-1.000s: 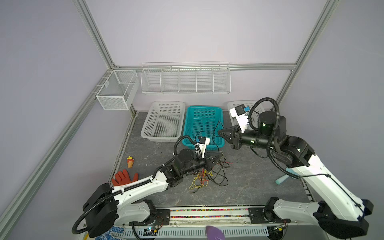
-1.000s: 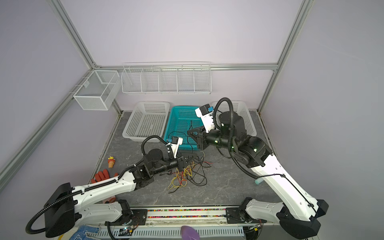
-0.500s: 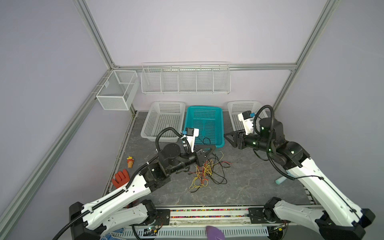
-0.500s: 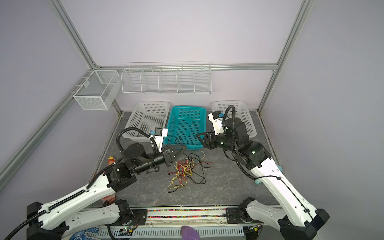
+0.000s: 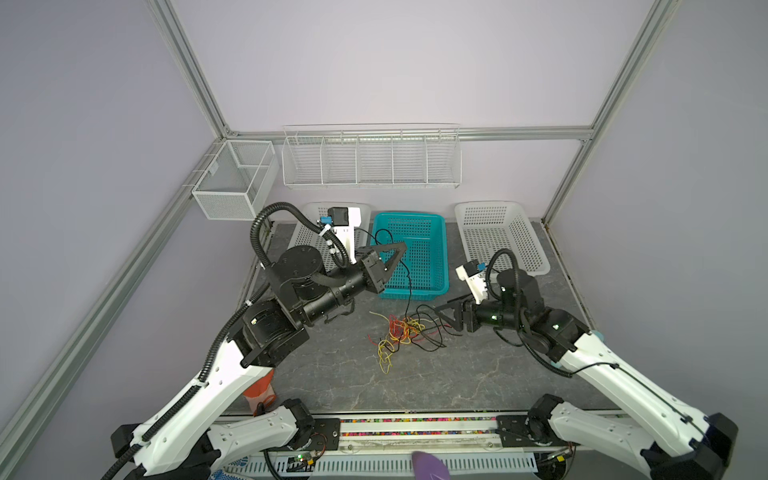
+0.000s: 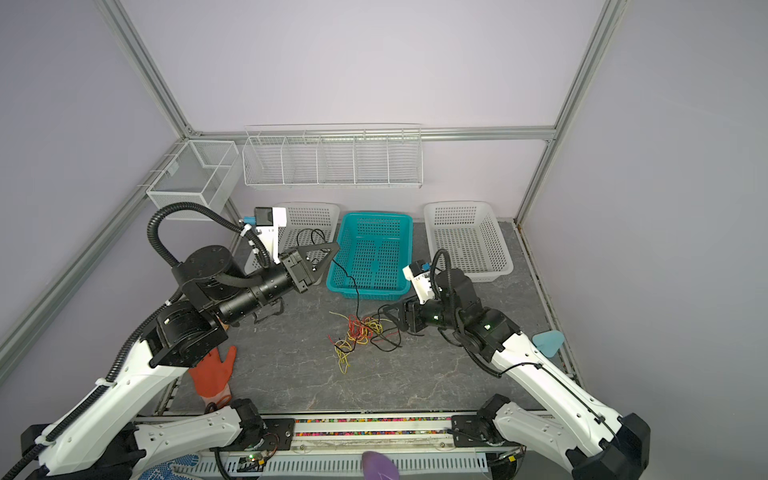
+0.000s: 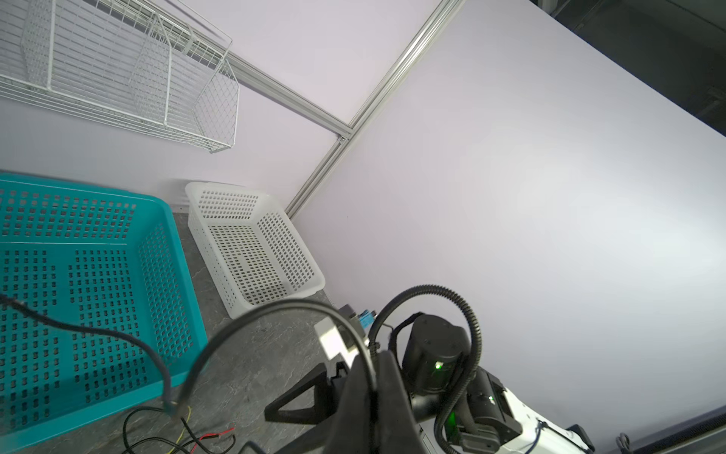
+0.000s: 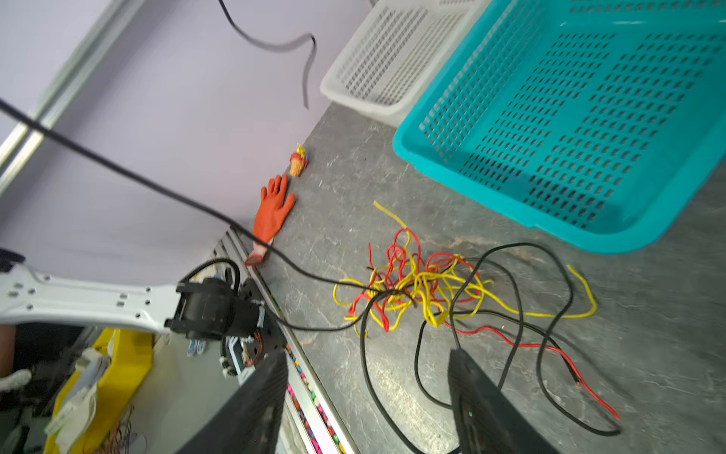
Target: Untangle the cables
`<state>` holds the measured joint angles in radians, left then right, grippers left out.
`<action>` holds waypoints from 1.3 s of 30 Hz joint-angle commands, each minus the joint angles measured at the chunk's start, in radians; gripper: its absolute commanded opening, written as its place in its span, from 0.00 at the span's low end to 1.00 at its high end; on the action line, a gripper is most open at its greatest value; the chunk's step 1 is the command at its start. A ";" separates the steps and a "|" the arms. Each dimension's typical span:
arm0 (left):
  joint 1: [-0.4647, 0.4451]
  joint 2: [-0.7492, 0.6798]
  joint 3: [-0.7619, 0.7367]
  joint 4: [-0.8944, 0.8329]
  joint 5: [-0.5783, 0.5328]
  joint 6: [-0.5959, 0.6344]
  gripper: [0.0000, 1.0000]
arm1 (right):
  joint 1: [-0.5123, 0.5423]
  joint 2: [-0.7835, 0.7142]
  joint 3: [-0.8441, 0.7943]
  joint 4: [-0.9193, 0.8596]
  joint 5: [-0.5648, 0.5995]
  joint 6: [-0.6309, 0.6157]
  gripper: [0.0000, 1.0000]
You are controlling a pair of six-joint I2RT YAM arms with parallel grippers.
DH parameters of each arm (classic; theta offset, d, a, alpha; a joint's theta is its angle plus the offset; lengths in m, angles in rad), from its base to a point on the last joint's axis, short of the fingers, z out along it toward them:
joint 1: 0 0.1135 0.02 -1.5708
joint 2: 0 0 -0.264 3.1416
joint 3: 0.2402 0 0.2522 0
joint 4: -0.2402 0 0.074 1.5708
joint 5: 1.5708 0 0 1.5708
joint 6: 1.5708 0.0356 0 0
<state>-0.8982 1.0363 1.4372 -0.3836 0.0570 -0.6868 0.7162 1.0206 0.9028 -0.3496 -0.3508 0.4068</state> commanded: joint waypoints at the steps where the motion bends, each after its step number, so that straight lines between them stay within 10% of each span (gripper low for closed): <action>1: 0.005 0.016 0.078 -0.075 -0.039 0.012 0.00 | 0.076 0.038 -0.018 0.122 -0.019 -0.051 0.68; 12: 0.007 0.045 0.203 -0.085 -0.069 0.031 0.00 | 0.222 0.267 -0.067 0.291 0.105 -0.116 0.60; 27: 0.010 0.070 0.425 -0.195 -0.171 0.120 0.00 | 0.247 0.438 -0.146 0.456 0.198 -0.090 0.15; 39: 0.009 0.145 0.690 -0.340 -0.289 0.280 0.00 | 0.247 0.453 -0.183 0.475 0.246 -0.077 0.11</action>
<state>-0.8948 1.1706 2.0899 -0.6479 -0.1814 -0.4847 0.9585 1.4704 0.7345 0.1017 -0.1196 0.3180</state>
